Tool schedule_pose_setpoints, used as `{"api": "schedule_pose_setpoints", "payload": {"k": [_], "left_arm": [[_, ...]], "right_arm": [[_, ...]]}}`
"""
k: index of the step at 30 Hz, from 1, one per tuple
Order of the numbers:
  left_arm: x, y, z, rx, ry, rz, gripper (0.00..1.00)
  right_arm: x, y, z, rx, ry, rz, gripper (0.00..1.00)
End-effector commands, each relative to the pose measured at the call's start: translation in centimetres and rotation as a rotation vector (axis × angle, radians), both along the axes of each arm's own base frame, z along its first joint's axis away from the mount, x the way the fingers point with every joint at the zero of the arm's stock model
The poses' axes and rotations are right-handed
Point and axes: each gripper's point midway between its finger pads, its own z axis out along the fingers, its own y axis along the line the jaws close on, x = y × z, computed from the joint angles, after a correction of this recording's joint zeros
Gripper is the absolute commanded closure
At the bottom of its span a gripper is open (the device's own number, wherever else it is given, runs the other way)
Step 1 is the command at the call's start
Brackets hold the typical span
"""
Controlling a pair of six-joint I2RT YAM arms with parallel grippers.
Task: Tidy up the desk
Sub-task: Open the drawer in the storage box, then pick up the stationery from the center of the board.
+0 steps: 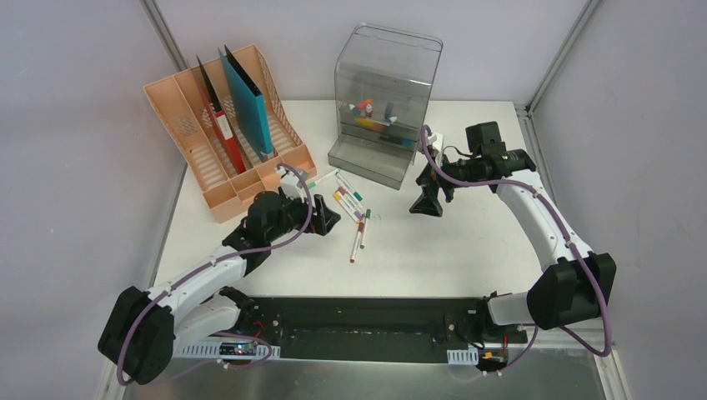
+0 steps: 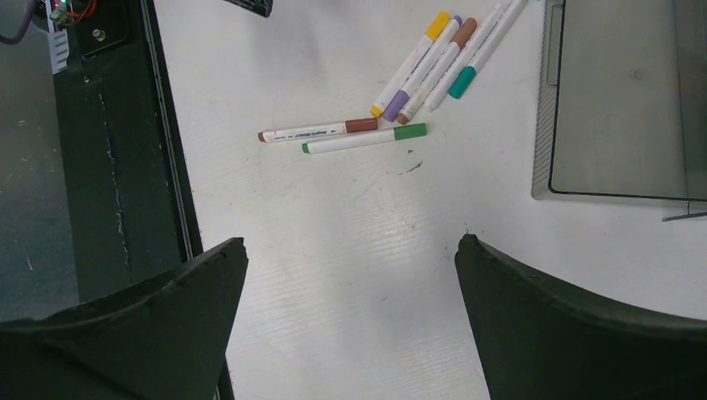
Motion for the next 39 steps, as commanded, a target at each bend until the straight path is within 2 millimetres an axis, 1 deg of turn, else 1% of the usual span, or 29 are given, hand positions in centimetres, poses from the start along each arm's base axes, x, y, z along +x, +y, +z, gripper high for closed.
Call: {"api": "schedule_pose_setpoints", "payload": {"k": [1, 5, 9, 12, 14, 15, 17, 21, 23, 28, 31, 36, 37, 39], "left_arm": [[-1.1, -1.6, -0.4, -0.047, 0.118, -0.062, 0.06], [-1.5, -2.5, -1.6, -0.014, 0.155, -0.066, 0.06], [-1.6, -2.6, -3.2, 0.071, 0.161, -0.025, 0.08], [-1.6, -3.0, -4.3, 0.131, 0.166, 0.0, 0.14], [-1.3, -3.1, -4.8, 0.18, 0.161, 0.035, 0.18], [-1.3, -3.3, -5.2, 0.205, 0.166, 0.04, 0.2], [-1.7, -4.1, -5.8, 0.263, 0.166, 0.033, 0.22], [-1.7, -5.3, -6.1, 0.363, 0.143, 0.038, 0.23], [-1.9, -5.5, -6.7, 0.418, 0.144, 0.029, 0.27], [-2.2, -6.4, -7.8, 0.474, 0.174, 0.001, 0.42], [-2.5, -6.9, -8.3, 0.498, 0.185, -0.01, 0.45], [-2.7, -7.1, -8.7, 0.524, 0.191, -0.009, 0.46], [-2.8, -7.2, -8.7, 0.523, 0.193, -0.014, 0.5], [-2.9, -7.4, -8.8, 0.526, 0.197, -0.02, 0.51]], "right_arm": [[0.4, 0.5, 1.6, 0.045, -0.04, 0.025, 0.01], [0.4, 0.5, 1.6, 0.046, -0.035, 0.026, 0.01], [0.4, 0.5, 1.6, 0.047, -0.036, 0.025, 0.01], [0.5, 0.5, 1.6, 0.048, -0.034, 0.024, 0.01], [0.5, 0.5, 1.6, 0.048, -0.032, 0.025, 0.01], [0.4, 0.5, 1.5, 0.048, -0.027, 0.025, 0.01], [0.5, 0.5, 1.5, 0.047, -0.025, 0.023, 0.01], [0.5, 0.5, 1.5, 0.047, -0.027, 0.023, 0.01], [0.5, 0.5, 1.4, 0.046, -0.024, 0.022, 0.01], [0.5, 0.5, 1.4, 0.046, -0.025, 0.023, 0.01], [0.5, 0.5, 1.5, 0.046, -0.027, 0.024, 0.01], [0.5, 0.5, 1.4, 0.045, -0.024, 0.023, 0.01], [0.5, 0.5, 1.5, 0.046, -0.025, 0.024, 0.01], [0.5, 0.6, 1.4, 0.046, -0.022, 0.025, 0.01]]}}
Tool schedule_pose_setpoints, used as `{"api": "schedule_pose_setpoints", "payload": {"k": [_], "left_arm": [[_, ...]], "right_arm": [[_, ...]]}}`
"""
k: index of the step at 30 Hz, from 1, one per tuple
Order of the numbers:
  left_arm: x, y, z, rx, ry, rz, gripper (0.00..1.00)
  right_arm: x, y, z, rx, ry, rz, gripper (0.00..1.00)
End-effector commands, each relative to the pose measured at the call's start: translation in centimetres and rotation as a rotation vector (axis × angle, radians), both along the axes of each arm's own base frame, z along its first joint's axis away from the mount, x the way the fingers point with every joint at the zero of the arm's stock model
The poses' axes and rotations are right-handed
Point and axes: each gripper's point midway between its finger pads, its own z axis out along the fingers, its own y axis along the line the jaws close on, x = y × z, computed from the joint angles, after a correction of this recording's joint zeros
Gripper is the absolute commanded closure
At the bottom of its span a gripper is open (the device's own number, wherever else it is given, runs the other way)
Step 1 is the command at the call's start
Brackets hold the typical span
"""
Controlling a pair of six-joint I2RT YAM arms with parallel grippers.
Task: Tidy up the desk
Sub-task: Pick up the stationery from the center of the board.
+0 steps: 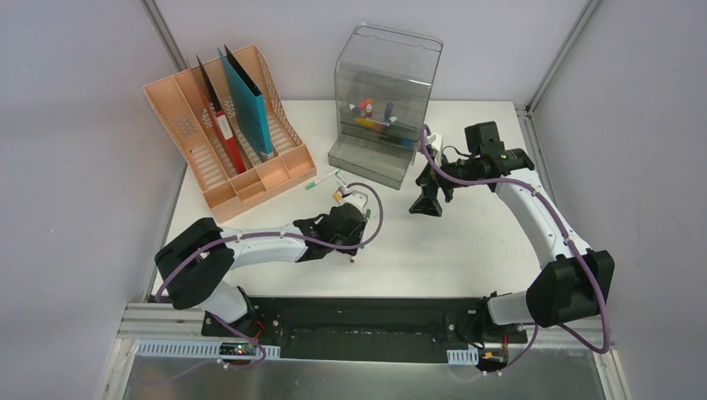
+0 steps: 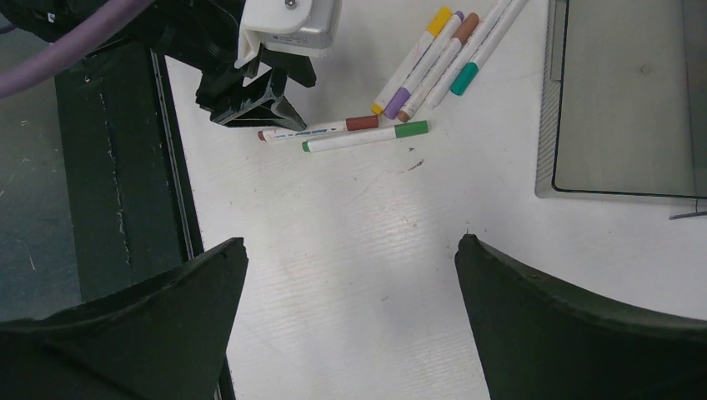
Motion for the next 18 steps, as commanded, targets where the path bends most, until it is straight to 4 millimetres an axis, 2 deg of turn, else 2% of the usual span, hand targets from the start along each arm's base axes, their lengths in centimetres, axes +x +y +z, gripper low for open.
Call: {"api": "schedule_pose_setpoints", "payload": {"k": [1, 3, 18], "left_arm": [[0.7, -1.0, 1.1, -0.002, -0.029, -0.005, 0.51], [0.7, -1.0, 0.8, 0.012, -0.025, -0.005, 0.55], [0.3, -0.4, -0.8, 0.112, -0.005, 0.01, 0.55]], "right_arm": [[0.3, 0.5, 1.8, 0.05, -0.037, 0.025, 0.01], [0.3, 0.5, 1.8, 0.049, -0.036, 0.024, 0.01], [0.3, 0.5, 1.9, 0.052, -0.035, 0.026, 0.01]]}}
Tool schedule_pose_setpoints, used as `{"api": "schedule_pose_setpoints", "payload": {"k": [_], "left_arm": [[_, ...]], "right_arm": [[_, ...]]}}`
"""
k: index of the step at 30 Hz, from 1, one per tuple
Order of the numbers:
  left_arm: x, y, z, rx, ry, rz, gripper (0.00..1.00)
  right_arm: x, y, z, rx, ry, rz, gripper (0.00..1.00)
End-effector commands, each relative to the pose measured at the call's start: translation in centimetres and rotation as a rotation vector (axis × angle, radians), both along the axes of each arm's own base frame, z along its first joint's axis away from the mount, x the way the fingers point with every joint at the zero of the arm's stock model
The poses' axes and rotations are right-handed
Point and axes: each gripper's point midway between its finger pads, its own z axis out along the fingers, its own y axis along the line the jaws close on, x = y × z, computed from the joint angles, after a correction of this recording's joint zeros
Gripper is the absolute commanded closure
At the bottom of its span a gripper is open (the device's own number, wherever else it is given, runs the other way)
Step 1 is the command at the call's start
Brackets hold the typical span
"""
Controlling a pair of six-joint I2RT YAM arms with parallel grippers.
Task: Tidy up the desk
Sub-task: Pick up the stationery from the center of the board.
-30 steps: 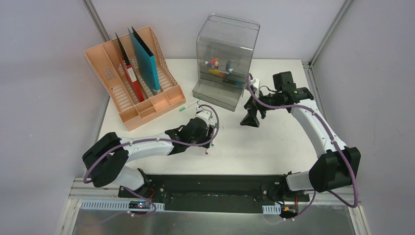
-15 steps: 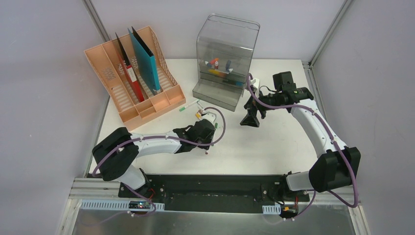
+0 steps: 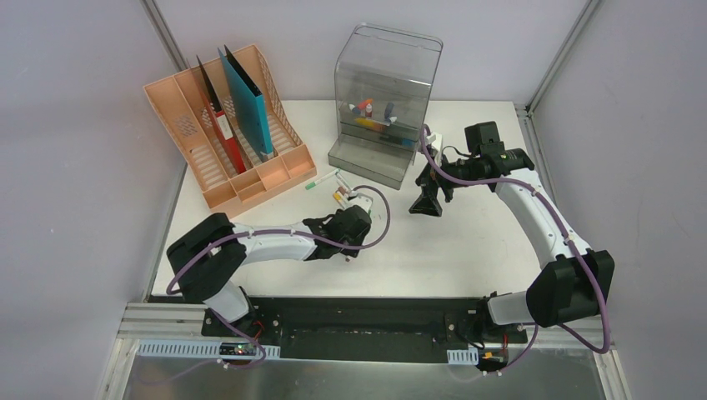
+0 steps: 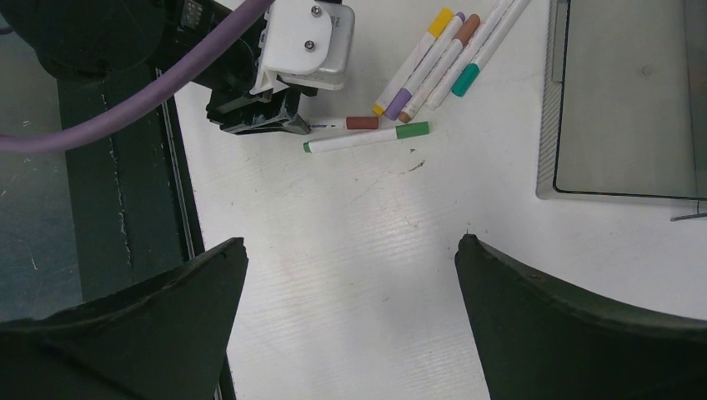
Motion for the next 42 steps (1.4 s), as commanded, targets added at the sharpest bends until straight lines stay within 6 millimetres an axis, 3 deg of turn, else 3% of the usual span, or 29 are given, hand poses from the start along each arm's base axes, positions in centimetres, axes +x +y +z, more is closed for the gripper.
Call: {"api": "schedule_pose_setpoints", "payload": {"k": [1, 3, 5, 13, 18, 25, 35, 42], "left_arm": [[0.6, -0.2, 0.3, 0.044, -0.026, 0.014, 0.61], [0.6, 0.0, 0.0, 0.063, -0.022, 0.021, 0.73], [0.5, 0.2, -0.3, 0.077, -0.015, 0.024, 0.75], [0.3, 1.4, 0.8, 0.083, -0.039, 0.045, 1.0], [0.3, 1.7, 2.5, 0.027, -0.083, 0.057, 1.0], [0.6, 0.6, 6.6, -0.22, -0.185, 0.089, 1.0], [1.4, -1.6, 13.9, -0.666, -0.369, 0.117, 1.0], [1.6, -4.3, 15.9, -0.819, -0.363, 0.088, 1.0]], "right_arm": [[0.3, 0.5, 1.8, 0.051, -0.037, 0.026, 0.01], [0.3, 0.5, 1.8, 0.051, -0.035, 0.026, 0.01], [0.3, 0.5, 1.9, 0.053, -0.035, 0.025, 0.01], [0.2, 0.7, 1.9, 0.061, -0.029, 0.03, 0.01], [-0.7, 1.4, 2.4, 0.122, -0.001, 0.066, 0.01], [-0.9, 2.7, 2.3, 0.217, 0.059, 0.074, 0.01], [0.8, 6.0, 1.6, 0.358, 0.215, -0.007, 0.01], [2.6, 8.2, 1.5, 0.495, 0.431, -0.179, 0.01]]}}
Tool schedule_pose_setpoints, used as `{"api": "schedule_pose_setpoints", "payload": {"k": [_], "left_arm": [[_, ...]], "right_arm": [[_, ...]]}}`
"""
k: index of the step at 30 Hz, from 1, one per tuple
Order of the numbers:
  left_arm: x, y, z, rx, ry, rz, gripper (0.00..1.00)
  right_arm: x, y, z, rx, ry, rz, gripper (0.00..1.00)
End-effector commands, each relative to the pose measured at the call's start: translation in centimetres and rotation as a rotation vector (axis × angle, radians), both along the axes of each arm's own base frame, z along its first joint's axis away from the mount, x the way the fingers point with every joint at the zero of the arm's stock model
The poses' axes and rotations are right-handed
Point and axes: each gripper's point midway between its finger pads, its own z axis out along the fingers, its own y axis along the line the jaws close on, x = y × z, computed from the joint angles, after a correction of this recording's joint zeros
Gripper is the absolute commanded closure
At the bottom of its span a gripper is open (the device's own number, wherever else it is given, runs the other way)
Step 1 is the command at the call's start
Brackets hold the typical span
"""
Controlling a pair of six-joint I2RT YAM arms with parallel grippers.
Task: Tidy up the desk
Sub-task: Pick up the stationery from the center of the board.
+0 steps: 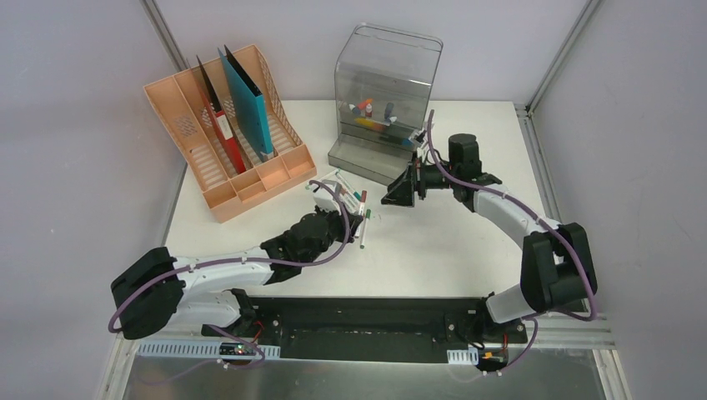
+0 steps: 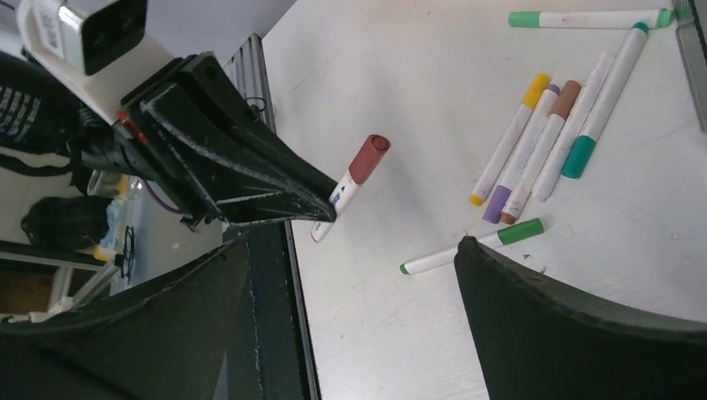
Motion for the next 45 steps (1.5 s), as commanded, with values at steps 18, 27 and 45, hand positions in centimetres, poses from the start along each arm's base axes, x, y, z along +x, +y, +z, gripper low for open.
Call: {"api": "schedule_pose_setpoints", "payload": {"k": [18, 27, 45], "left_arm": [[1.3, -4.2, 4.1, -0.316, 0.033, 0.027, 1.0], [1.4, -4.0, 3.9, -0.317, 0.033, 0.031, 1.0], [-0.6, -2.9, 2.3, -0.025, -0.023, -0.126, 0.28]], "right_arm": [[2.3, 5.4, -0.1, 0.128, 0.29, -0.165, 0.12], [2.1, 6.1, -0.7, 0.117, 0.329, -0.133, 0.67], [1.8, 5.6, -1.9, 0.004, 0.21, -0.068, 1.0]]}}
